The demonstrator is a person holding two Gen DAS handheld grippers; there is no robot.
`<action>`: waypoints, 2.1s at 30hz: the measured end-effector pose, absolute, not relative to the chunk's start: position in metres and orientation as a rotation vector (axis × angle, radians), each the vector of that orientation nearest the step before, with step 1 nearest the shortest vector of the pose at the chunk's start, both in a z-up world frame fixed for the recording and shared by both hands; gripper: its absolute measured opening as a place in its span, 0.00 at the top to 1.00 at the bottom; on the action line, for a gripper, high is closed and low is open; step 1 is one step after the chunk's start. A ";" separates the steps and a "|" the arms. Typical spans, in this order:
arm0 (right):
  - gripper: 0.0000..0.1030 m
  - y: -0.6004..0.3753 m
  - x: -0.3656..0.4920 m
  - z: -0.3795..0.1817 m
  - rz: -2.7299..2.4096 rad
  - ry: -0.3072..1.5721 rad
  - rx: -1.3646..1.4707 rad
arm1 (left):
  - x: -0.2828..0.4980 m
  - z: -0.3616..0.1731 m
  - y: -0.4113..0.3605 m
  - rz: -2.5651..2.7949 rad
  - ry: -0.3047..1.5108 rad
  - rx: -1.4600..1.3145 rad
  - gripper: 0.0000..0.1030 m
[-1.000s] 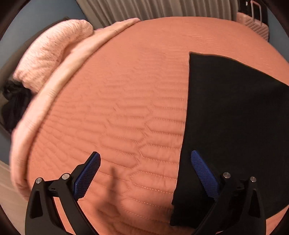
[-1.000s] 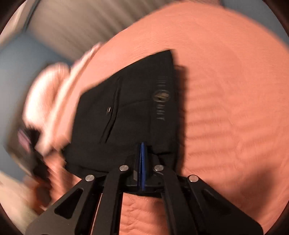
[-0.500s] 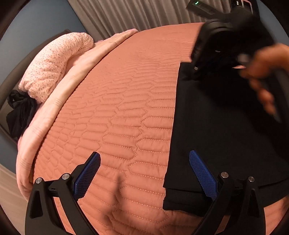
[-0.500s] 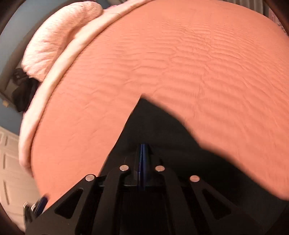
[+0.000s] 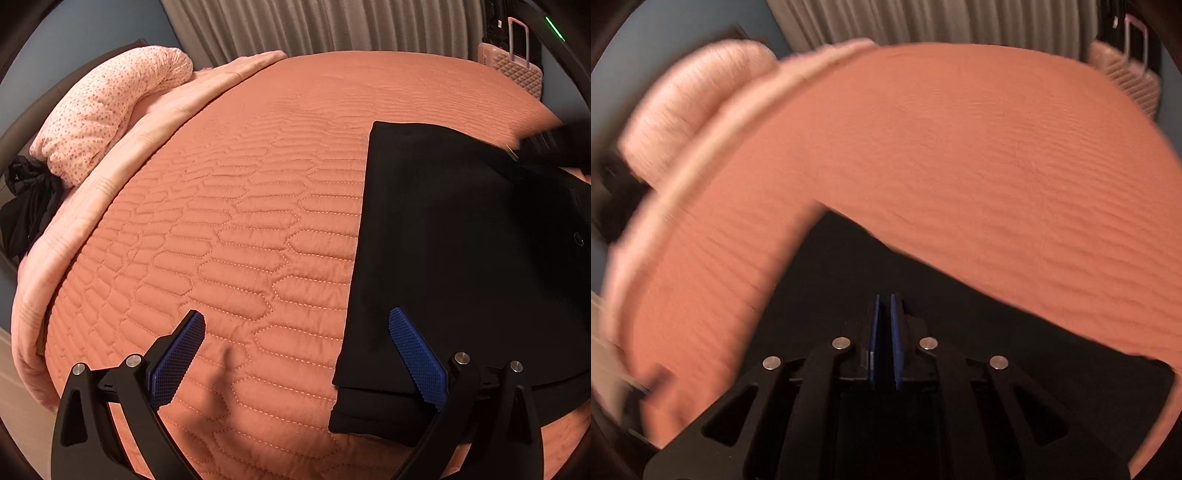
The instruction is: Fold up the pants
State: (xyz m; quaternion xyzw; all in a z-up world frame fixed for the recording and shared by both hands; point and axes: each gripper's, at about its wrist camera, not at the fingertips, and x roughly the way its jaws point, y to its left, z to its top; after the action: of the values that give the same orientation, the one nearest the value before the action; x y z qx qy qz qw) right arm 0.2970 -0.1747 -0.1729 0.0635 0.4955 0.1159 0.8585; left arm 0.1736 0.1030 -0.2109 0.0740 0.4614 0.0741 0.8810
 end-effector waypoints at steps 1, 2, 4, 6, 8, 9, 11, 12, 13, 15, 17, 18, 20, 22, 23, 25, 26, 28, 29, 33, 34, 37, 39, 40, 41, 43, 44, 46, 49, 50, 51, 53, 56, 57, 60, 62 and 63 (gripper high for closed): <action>1.00 -0.202 0.285 -0.166 0.170 1.028 0.223 | 0.174 -0.211 0.103 0.156 0.966 0.153 0.05; 0.93 -0.227 0.262 -0.151 0.108 0.982 0.288 | 0.174 -0.211 0.102 0.159 0.966 0.160 0.05; 0.93 -0.240 0.225 -0.144 0.197 0.964 0.311 | 0.173 -0.211 0.100 0.169 0.961 0.163 0.05; 0.94 -0.235 0.202 -0.166 0.175 1.045 0.190 | 0.172 -0.211 0.098 0.181 0.960 0.172 0.05; 1.00 -0.272 0.176 -0.186 0.147 1.035 0.333 | 0.173 -0.210 0.096 0.190 0.966 0.178 0.05; 1.00 -0.288 0.163 -0.183 0.085 1.026 0.414 | 0.173 -0.210 0.095 0.196 0.968 0.181 0.05; 0.94 -0.285 0.139 -0.168 0.080 0.978 0.415 | 0.173 -0.210 0.094 0.203 0.967 0.193 0.05; 0.94 -0.273 0.133 -0.166 0.138 0.989 0.343 | 0.173 -0.210 0.094 0.205 0.970 0.190 0.05; 0.95 -0.264 0.131 -0.173 0.152 1.012 0.267 | 0.173 -0.210 0.095 0.207 0.974 0.186 0.05; 1.00 -0.278 0.116 -0.194 0.172 1.016 0.279 | 0.175 -0.210 0.096 0.207 0.985 0.179 0.05; 1.00 -0.296 0.110 -0.190 0.137 1.009 0.433 | 0.175 -0.209 0.095 0.198 0.993 0.179 0.05; 1.00 -0.288 0.107 -0.178 0.100 0.989 0.399 | 0.175 -0.209 0.094 0.198 0.993 0.187 0.05; 0.94 -0.262 0.102 -0.163 0.155 0.954 0.310 | 0.175 -0.209 0.093 0.199 0.990 0.211 0.05; 0.96 -0.249 0.103 -0.174 0.163 0.994 0.183 | 0.176 -0.210 0.094 0.203 0.993 0.205 0.05; 1.00 -0.263 0.102 -0.192 0.135 1.021 0.190 | 0.176 -0.210 0.094 0.205 0.994 0.201 0.05; 1.00 -0.288 0.101 -0.206 0.185 1.014 0.469 | 0.175 -0.210 0.094 0.197 0.992 0.206 0.05; 1.00 -0.295 0.097 -0.199 0.133 1.016 0.523 | 0.175 -0.210 0.094 0.193 0.989 0.213 0.05; 0.94 -0.284 0.085 -0.175 0.105 0.968 0.449 | 0.175 -0.207 0.094 0.193 0.991 0.224 0.05; 0.94 -0.277 0.083 -0.166 0.129 0.954 0.414 | 0.175 -0.203 0.093 0.200 0.994 0.229 0.05; 1.00 -0.298 0.105 -0.196 0.132 1.013 0.397 | 0.163 -0.187 0.081 0.120 1.002 0.177 0.05; 1.00 -0.311 0.101 -0.194 0.143 0.998 0.486 | 0.164 -0.196 0.075 0.089 1.045 0.179 0.05; 0.95 -0.327 0.088 -0.181 0.123 0.995 0.572 | 0.159 -0.204 0.077 0.085 1.018 0.186 0.05; 0.93 -0.334 0.080 -0.169 0.062 0.994 0.446 | 0.158 -0.196 0.084 0.094 1.032 0.147 0.05; 0.91 -0.342 0.076 -0.166 0.040 0.997 0.444 | 0.158 -0.193 0.087 0.098 1.039 0.131 0.05; 0.91 -0.353 0.073 -0.165 0.020 0.999 0.489 | 0.157 -0.189 0.090 0.093 1.043 0.113 0.05; 0.91 -0.363 0.072 -0.166 0.016 1.003 0.535 | 0.155 -0.185 0.091 0.090 1.033 0.120 0.05; 0.90 -0.366 0.072 -0.164 0.022 1.006 0.519 | 0.155 -0.187 0.088 0.085 1.030 0.137 0.05; 0.90 -0.352 0.070 -0.160 0.054 1.026 0.427 | 0.157 -0.197 0.084 0.096 1.067 0.175 0.05; 0.89 -0.318 0.075 -0.143 0.122 1.011 0.258 | 0.139 -0.184 0.100 0.126 1.012 0.144 0.05; 0.83 -0.296 0.077 -0.137 0.172 1.000 0.181 | 0.132 -0.180 0.112 0.151 0.992 0.152 0.05; 0.72 -0.274 0.079 -0.130 0.217 0.985 0.109 | 0.128 -0.180 0.121 0.172 0.994 0.159 0.05; 0.15 -0.231 0.079 -0.120 0.281 0.898 -0.045 | 0.123 -0.187 0.144 0.221 1.041 0.158 0.05; 0.20 -0.155 0.085 -0.112 0.421 0.812 -0.255 | 0.115 -0.198 0.175 0.271 1.095 0.092 0.05; 0.26 -0.133 0.087 -0.113 0.457 0.797 -0.307 | 0.113 -0.202 0.181 0.283 1.111 0.071 0.05; 0.37 -0.067 0.091 -0.124 0.559 0.753 -0.496 | 0.111 -0.210 0.190 0.285 1.136 0.028 0.05; 0.40 -0.030 0.094 -0.142 0.611 0.738 -0.639 | 0.108 -0.211 0.191 0.272 1.133 0.033 0.05; 0.40 -0.018 0.095 -0.149 0.630 0.741 -0.682 | 0.107 -0.211 0.191 0.269 1.124 0.047 0.05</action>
State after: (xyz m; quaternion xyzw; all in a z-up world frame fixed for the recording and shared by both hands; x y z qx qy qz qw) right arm 0.0955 -0.0177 -0.1494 -0.3213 0.3492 0.2968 0.8287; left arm 0.1068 0.1908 -0.2107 0.0221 0.5314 0.1271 0.8373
